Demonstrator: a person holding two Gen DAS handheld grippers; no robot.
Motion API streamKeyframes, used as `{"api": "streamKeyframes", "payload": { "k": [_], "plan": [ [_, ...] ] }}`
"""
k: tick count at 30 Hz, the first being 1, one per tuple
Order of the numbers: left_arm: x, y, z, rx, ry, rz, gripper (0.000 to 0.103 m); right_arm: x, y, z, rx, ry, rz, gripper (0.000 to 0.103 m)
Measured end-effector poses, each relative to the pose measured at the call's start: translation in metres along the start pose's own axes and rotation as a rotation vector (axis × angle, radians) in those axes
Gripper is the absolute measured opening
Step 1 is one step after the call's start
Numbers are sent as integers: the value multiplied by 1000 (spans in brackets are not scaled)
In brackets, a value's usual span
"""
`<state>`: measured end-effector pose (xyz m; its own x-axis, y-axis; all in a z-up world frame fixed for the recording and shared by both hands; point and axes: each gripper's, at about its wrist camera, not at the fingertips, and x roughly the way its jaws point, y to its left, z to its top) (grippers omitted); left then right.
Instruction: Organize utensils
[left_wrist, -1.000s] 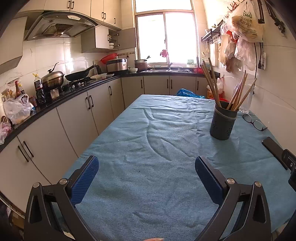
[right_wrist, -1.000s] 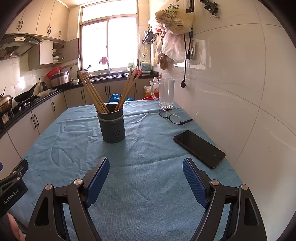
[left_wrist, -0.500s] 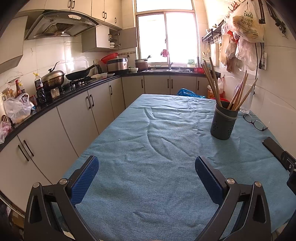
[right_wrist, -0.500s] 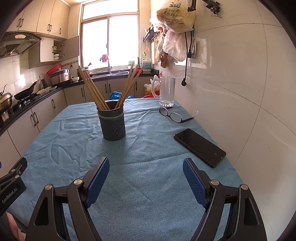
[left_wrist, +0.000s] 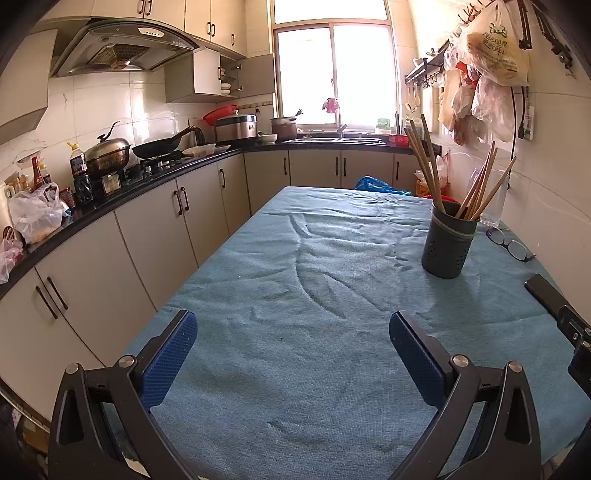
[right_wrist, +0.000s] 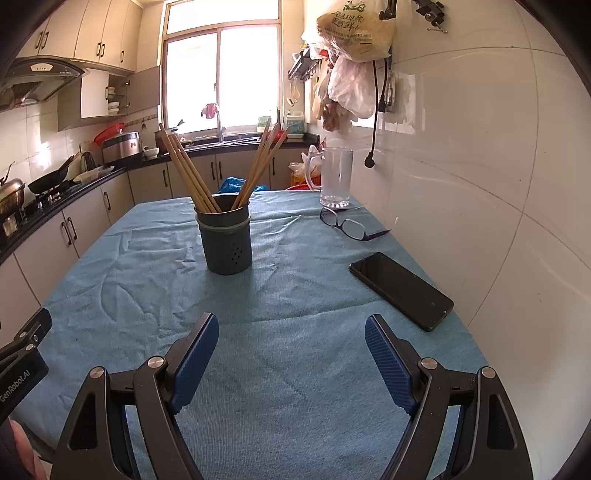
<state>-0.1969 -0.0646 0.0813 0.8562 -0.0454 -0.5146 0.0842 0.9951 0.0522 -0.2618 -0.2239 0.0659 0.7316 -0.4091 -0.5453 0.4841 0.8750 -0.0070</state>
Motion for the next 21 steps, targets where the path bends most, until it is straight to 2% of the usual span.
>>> {"api": "streamKeyframes", "payload": {
  "k": [21],
  "plan": [
    [0, 2, 0, -4, -2, -3, 103, 1, 2, -1, -6, 10, -1, 85]
  ]
}}
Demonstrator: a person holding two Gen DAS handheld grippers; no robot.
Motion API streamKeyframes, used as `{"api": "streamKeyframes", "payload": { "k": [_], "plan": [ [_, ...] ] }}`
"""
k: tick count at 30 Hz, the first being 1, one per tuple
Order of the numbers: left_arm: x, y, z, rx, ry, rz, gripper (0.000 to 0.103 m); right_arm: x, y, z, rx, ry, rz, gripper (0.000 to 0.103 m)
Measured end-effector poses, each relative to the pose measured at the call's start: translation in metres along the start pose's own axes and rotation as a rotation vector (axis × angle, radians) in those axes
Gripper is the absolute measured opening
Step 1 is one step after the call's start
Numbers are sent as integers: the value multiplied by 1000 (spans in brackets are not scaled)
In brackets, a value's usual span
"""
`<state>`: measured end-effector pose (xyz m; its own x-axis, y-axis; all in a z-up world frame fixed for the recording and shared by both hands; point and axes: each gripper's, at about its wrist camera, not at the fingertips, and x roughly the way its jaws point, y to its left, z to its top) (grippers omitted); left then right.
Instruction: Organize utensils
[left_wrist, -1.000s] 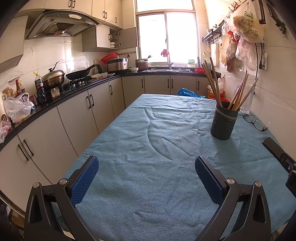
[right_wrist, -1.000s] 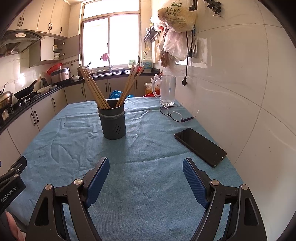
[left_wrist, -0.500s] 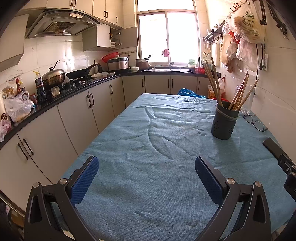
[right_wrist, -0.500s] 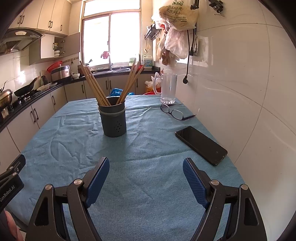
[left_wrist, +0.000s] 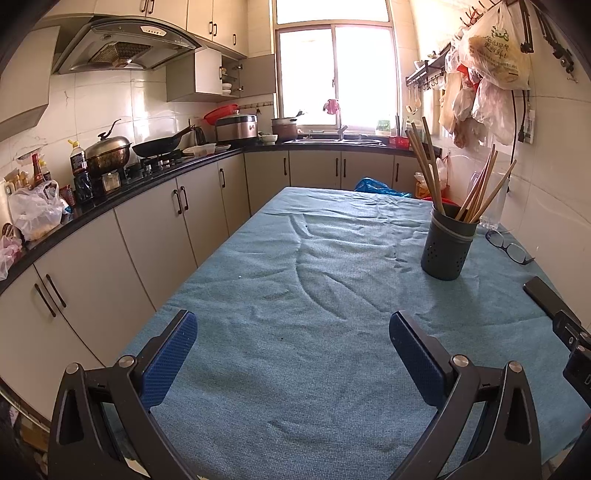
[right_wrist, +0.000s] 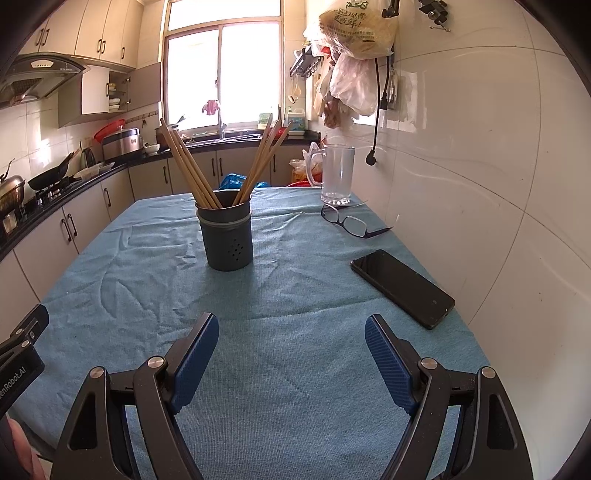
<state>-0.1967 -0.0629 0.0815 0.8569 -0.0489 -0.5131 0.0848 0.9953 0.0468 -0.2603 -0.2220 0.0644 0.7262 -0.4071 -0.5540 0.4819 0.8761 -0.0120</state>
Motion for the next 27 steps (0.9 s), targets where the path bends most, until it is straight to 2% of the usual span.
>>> {"api": "streamKeyframes", "payload": {
  "k": [27],
  "plan": [
    [0, 1, 0, -16, 1, -5, 103, 4, 1, -1, -8, 13, 5, 85]
  ]
}}
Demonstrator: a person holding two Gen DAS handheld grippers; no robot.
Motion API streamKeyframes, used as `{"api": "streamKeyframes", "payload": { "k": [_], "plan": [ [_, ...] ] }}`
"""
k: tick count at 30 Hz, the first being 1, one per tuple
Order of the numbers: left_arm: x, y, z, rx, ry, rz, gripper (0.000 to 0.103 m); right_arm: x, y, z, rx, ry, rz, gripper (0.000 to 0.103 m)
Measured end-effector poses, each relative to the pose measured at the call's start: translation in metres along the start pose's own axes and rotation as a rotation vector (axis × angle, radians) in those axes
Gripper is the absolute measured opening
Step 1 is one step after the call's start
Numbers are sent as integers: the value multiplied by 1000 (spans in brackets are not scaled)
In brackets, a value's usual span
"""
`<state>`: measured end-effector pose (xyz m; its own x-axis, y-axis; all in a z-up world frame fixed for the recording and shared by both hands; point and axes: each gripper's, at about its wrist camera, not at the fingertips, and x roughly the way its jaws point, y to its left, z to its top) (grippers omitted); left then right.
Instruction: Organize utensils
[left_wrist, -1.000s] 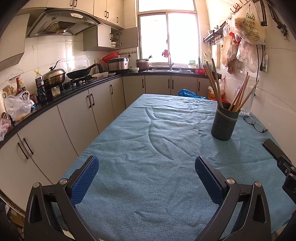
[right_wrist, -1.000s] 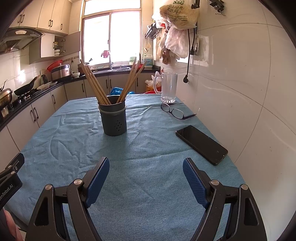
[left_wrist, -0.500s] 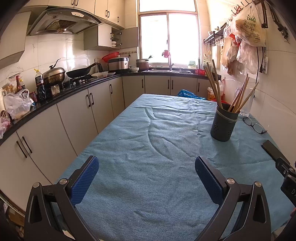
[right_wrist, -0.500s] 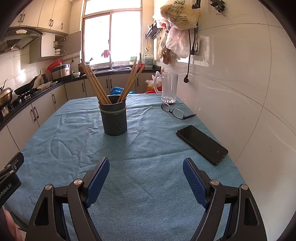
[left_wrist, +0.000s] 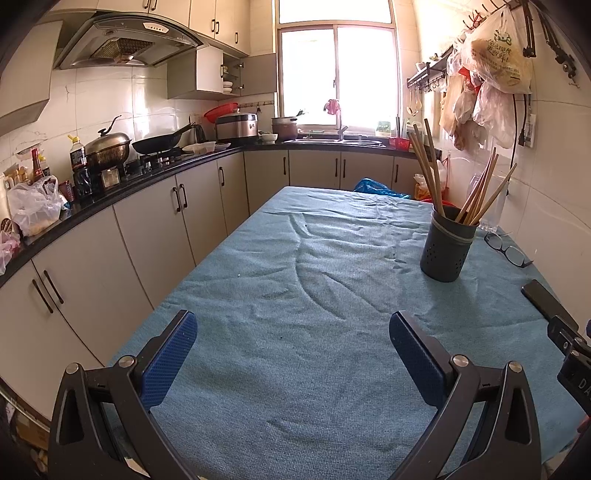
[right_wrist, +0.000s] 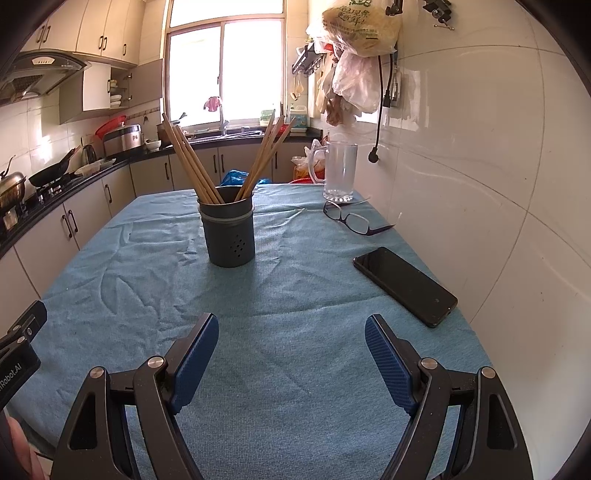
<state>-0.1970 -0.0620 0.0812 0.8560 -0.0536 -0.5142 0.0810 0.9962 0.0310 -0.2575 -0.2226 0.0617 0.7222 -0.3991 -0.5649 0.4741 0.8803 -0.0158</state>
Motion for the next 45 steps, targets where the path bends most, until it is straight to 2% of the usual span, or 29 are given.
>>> {"api": "streamKeyframes", "payload": {
  "k": [23, 45],
  "plan": [
    [2, -5, 3, -10, 9, 3, 103, 4, 2, 0, -8, 17, 3, 85],
    [21, -14, -5, -28, 64, -4, 103, 26, -1, -5, 0, 101, 13, 85]
  ]
}}
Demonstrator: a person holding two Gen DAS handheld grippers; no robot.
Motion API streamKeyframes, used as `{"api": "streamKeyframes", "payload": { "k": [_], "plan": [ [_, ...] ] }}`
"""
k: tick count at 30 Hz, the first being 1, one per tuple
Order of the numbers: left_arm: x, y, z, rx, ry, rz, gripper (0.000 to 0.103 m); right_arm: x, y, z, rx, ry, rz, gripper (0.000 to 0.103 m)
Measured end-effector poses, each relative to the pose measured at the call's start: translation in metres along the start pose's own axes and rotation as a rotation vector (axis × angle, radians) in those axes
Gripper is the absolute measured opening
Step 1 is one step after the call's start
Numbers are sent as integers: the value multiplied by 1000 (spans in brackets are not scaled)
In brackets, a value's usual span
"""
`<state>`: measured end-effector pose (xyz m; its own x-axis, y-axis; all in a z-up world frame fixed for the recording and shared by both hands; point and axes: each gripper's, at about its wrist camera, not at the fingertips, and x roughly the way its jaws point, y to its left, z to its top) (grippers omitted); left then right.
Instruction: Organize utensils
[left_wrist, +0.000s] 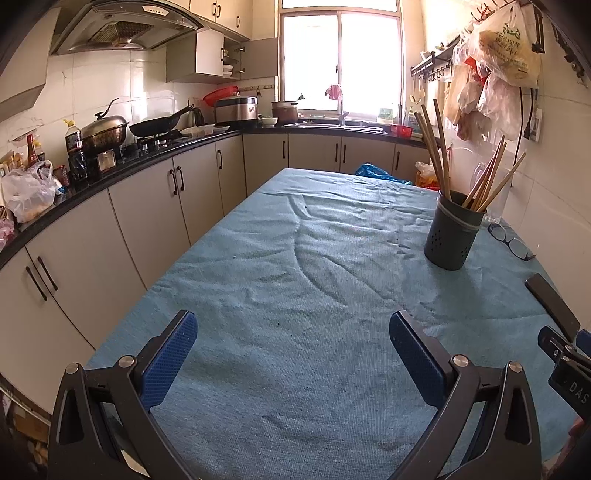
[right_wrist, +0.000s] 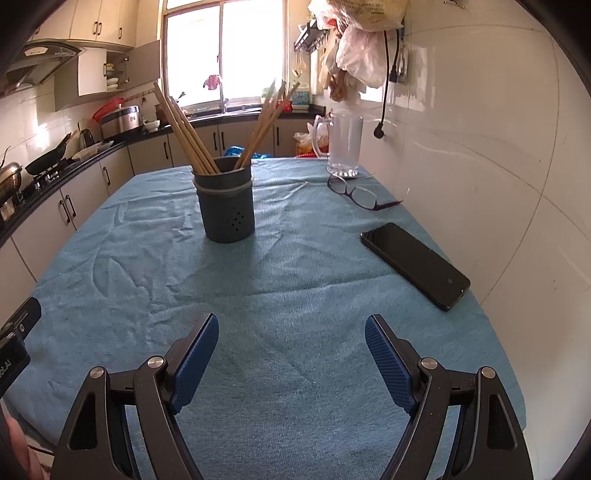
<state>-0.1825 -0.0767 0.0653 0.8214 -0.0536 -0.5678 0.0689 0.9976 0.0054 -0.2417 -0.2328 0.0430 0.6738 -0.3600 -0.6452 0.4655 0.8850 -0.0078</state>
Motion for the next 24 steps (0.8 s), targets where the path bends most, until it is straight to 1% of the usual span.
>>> {"api": "streamKeyframes", "payload": {
  "k": [4, 6, 8, 9, 11, 14, 16, 18, 19, 21, 22, 24],
  "plan": [
    [11, 5, 2, -3, 27, 12, 103, 22, -6, 6, 12, 65, 31, 86],
    [21, 9, 3, -3, 51, 24, 103, 38, -12, 13, -9, 65, 12, 88],
    [34, 14, 4, 9, 80, 46, 103, 60, -18, 20, -58, 103, -19, 88],
    [40, 17, 4, 8, 94, 56, 103, 72, -24, 23, -65, 124, -18, 88],
    [51, 24, 4, 3, 117, 75, 103, 94, -37, 25, -57, 182, -19, 88],
    [71, 34, 6, -16, 161, 105, 103, 117, -52, 24, -40, 242, -23, 89],
    [83, 37, 8, -26, 188, 115, 103, 120, -58, 25, -6, 234, -17, 89],
    [92, 39, 10, -25, 206, 120, 103, 123, -57, 27, -18, 227, -24, 91],
    [99, 39, 12, -22, 226, 115, 103, 125, -56, 27, -25, 233, -31, 93],
    [110, 39, 16, -21, 264, 86, 103, 130, -55, 29, -23, 233, -53, 103],
    [114, 39, 18, -22, 276, 83, 103, 133, -56, 30, -18, 239, -60, 103],
    [124, 42, 21, -27, 298, 84, 103, 136, -61, 30, 8, 248, -28, 103]
  ]
}}
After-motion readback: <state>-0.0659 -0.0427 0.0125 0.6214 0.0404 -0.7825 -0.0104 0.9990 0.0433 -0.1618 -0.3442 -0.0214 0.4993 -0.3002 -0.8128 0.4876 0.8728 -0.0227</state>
